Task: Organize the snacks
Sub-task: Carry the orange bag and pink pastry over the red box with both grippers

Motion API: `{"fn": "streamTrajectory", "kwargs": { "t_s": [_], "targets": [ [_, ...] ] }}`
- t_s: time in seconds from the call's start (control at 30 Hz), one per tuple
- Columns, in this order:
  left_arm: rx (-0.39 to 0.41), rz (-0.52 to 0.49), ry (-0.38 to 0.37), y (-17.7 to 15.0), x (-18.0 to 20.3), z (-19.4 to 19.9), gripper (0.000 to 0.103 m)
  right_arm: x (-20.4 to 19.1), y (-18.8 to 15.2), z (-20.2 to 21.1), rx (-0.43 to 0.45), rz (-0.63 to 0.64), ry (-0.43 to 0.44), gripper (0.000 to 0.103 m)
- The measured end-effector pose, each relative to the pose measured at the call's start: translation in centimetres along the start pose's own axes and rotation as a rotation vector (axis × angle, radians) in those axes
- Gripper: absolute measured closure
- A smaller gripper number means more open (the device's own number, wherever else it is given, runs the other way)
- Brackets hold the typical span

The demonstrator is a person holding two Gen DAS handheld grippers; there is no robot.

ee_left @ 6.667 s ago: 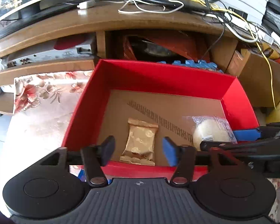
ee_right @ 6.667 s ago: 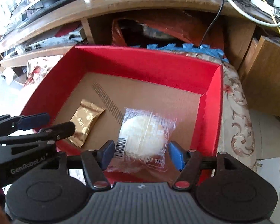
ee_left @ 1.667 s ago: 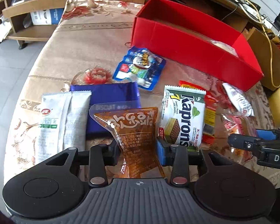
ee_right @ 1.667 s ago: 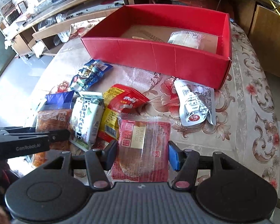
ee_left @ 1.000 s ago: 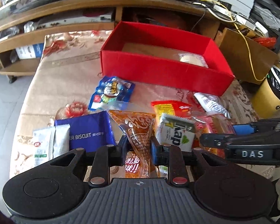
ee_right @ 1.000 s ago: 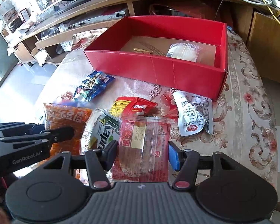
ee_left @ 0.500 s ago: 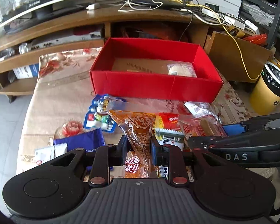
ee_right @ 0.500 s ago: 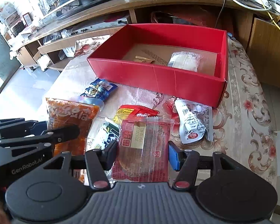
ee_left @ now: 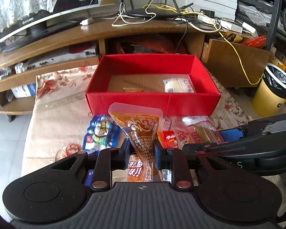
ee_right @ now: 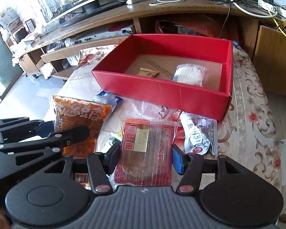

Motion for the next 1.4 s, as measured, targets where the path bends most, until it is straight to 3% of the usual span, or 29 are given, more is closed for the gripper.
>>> {"fn": "streamTrajectory", "kwargs": {
  "t_s": [0.9, 1.4],
  "targets": [
    [0.104, -0.155, 0.018, 7.2, 1.9, -1.9, 0.075, 3.3, 6.1, 0.3, 0.098, -0.122, -0.058, 0.049],
    [0.128, -0.166, 0.012, 10.3, 1.6, -4.0, 0.076, 4.9, 9.4, -1.0, 0.119, -0.147, -0.088, 0.049]
  ]
}}
Point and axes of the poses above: each gripper's, at about its wrist camera, not at the fingertips, and z roughly against the way its jaws point, x to its right, y to its top, the point moved 3 cm from there along -z, roughly the way its jaws point, and after that the axes turned 12 degrees about -y, right-handed, at the moved point
